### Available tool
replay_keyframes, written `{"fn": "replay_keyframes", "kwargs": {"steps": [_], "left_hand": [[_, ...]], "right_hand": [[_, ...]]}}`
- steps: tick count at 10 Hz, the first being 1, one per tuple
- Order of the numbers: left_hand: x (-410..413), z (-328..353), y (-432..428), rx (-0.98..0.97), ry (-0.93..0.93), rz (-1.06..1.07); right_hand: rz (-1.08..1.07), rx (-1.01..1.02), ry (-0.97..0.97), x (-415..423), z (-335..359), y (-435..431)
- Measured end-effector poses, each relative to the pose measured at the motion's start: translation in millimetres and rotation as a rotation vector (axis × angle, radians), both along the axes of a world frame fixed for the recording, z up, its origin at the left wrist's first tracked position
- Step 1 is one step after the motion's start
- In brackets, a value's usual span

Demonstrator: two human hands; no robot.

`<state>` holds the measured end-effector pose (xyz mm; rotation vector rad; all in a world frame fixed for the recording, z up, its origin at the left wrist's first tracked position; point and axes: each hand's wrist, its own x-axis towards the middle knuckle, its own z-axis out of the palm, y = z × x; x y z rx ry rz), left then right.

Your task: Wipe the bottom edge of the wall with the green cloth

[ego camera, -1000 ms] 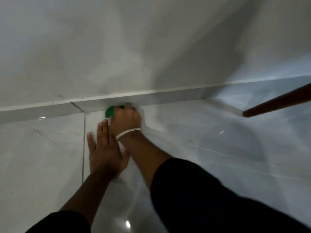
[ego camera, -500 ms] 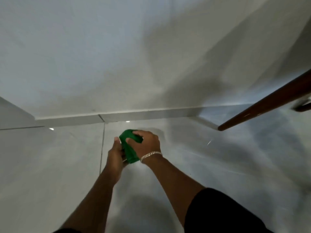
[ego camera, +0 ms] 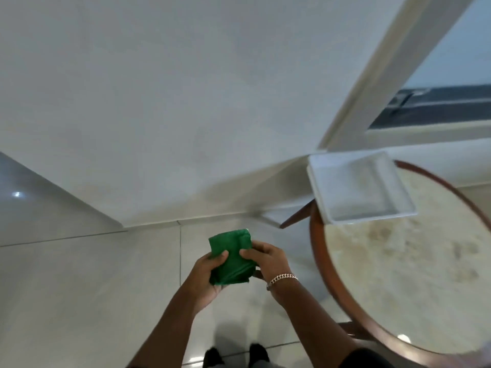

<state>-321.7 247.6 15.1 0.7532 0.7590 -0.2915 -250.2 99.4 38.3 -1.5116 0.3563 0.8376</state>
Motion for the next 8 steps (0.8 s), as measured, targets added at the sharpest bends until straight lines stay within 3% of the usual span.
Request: {"fn": "replay_keyframes", "kwargs": {"steps": [1,2,3,6,8], "left_hand": [[16.9,58.8,-28.6,0.163,0.025,-0.104],[51.4,86.6,-63.6,0.437,0.060,-0.153],[104.2,87.6,-104.4,0.572,0.044,-0.190],[287.2,-15.8,-246.4,0.859,-0.008,-0.306],[324.1,-47.2,-261.3,0.960,-0.053,-0.463]], "right_hand": [[-0.024,-0.067,-0.079,12.8,60.8,-40.4],[-0.090,-0.175,-0.138,37.4,85.5,-80.5],[-0.141,-0.255,-0.209,80.9,83.3,-123.1],[-0.082,-0.510,-0.362,263.1,-31.6,-242.4],[0.050,-0.610,-0.405,305.0,-85.6,-255.6]]}}
